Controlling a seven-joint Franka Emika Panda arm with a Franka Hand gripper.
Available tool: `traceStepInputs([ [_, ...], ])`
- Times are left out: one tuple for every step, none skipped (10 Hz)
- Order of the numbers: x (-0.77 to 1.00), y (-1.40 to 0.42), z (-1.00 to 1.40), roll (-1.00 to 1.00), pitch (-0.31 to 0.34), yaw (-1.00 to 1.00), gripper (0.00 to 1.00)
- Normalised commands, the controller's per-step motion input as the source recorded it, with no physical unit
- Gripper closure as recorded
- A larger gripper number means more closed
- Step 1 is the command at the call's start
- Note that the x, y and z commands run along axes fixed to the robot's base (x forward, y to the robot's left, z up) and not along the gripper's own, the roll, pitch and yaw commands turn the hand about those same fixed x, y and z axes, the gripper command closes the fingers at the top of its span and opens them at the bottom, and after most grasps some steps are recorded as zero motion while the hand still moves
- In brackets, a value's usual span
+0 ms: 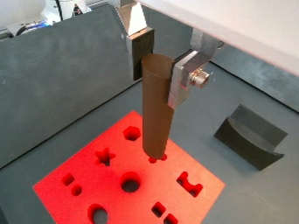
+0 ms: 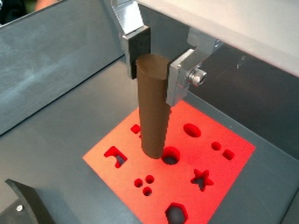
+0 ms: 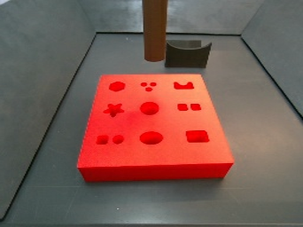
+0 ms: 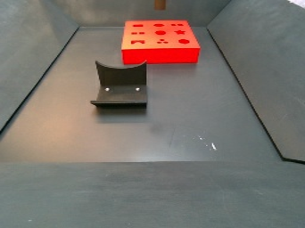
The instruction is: Insert the oval object.
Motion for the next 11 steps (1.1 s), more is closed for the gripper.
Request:
traceStepInputs([
  [0.05, 0.07, -0.03, -0.34, -0.020, -0.05, 1.00],
  [0.03, 0.12, -0.08, -0.49, -0.063, -0.09, 1.00],
  [0.00, 0.09, -0.02, -0.50, -0.107, -0.16, 1.00],
  [0.00, 0.04, -0.05, -0.47, -0.134, -0.16, 1.00],
  [0.00, 0.00, -0.01, -0.23, -0.083, -0.13, 1.00],
  [0.00, -0.03, 0.00, 0.03, 0.000, 0.00, 1.00],
  [0.12, -0.30, -0.03, 0.08, 0.000, 0.00, 1.00],
  [0.13, -0.43, -0.13, 0.00, 0.000, 0.00, 1.00],
  [0.10, -0.51, -0.14, -0.01, -0.019, 0.00, 1.00],
  [0.13, -0.59, -0.11, 0.01, 0.000, 0.00, 1.00],
  [0.16, -0.71, -0.06, 0.18, 0.000, 0.00, 1.00],
])
